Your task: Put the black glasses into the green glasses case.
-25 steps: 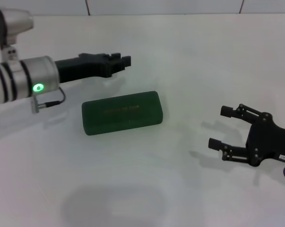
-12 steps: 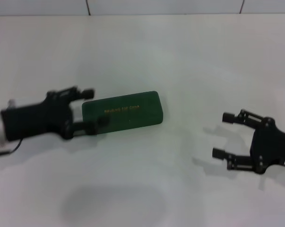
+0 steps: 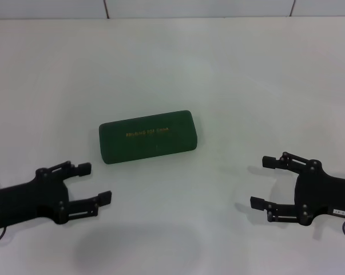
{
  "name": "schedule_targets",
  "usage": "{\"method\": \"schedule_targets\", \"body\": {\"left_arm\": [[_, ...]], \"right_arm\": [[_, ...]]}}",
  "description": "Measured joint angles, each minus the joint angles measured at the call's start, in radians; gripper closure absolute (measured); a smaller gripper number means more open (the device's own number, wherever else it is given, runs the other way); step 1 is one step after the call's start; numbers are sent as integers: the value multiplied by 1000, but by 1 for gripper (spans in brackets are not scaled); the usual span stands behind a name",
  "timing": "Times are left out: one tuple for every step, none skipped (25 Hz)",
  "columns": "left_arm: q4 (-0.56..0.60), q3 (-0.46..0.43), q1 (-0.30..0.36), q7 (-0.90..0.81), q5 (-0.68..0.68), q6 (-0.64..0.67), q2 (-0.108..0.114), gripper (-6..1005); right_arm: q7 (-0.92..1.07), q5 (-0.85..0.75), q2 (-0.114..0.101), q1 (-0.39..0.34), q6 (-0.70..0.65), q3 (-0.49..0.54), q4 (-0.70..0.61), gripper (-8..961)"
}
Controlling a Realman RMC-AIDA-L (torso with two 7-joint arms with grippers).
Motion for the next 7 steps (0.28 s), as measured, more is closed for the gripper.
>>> {"method": "schedule_targets", "body": {"left_arm": [[-3,-7,4,3,7,1,-2,125],[-4,-13,8,5,12,2,-3,125],[-4,-16,11,6,16,4,-5,125],[-4,-17,13,6,17,5,-5,125],[-4,-17,15,6,18,9,-5,125],[-4,-17,15,6,18,15,-5,125],[-3,-18,16,7,18,20,-5,125]], "right_arm": [[0,0,0,0,1,0,2,79],[1,0,0,1,2,-1,2,79],[1,0,0,1,5,-1,2,79],[1,0,0,1,6,-1,2,79],[1,-1,0,2,7,-2,2,79],[1,-1,1,5,7,-4,2,79],[1,-1,1,7,7,-5,2,79]]}}
